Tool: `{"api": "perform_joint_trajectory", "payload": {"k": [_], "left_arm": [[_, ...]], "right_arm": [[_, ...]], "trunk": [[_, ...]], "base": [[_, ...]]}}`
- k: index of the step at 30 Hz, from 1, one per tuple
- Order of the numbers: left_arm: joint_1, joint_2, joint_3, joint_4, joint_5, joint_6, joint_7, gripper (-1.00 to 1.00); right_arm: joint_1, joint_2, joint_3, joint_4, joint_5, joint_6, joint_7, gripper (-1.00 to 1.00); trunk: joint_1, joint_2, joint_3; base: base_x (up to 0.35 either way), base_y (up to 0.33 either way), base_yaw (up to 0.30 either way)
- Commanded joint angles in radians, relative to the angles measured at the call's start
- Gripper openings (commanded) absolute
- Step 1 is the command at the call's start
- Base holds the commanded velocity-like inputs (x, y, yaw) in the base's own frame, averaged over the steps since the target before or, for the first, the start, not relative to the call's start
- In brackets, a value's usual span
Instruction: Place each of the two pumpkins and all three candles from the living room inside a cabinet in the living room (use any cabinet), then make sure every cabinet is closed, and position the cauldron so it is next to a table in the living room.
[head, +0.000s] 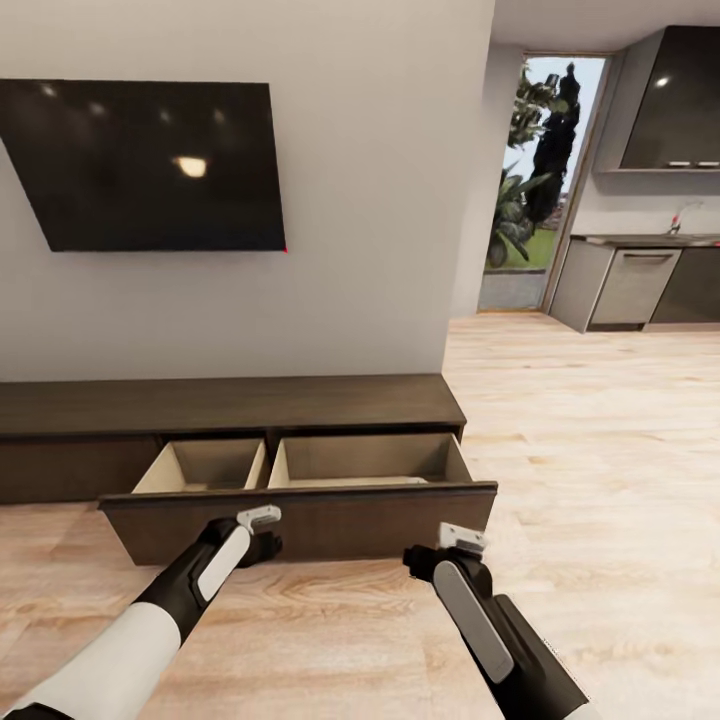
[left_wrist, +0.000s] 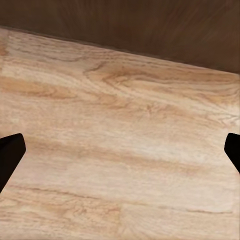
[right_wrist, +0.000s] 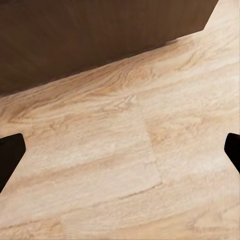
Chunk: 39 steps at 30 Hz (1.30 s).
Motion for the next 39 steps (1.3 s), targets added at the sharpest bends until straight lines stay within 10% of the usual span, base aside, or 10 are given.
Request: {"api": "perform_joint_trajectory", "payload": {"k": [1,22,39], "left_arm": [[-0.001,0.001,-0.006,-0.001,0.01,0.001,0.009,1.0],[0.0,0.001,-0.073,0.002,0.003,-0.106,0.01,1.0],[0.001,0.005,-0.111,0.004,-0.074,-0.296,0.009,1.0]], "right_arm": [[-0.001,0.0,0.024,0.0,-0.003,-0.018,-0.008,1.0],[-0.001,0.0,0.155,0.113,0.014,-0.294,-0.007,1.0],[-0.001,0.0,0.165,0.232,0.151,-0.464,-0.007,1.0]], "trunk": [[0.004,-0.008,-0.004],[0.084,-0.155,-0.07],[0.149,-0.274,-0.123]], "base": [[0.0,0.0,0.0],[0.0,0.0,0.0],[0.0,0.0,0.0]]}}
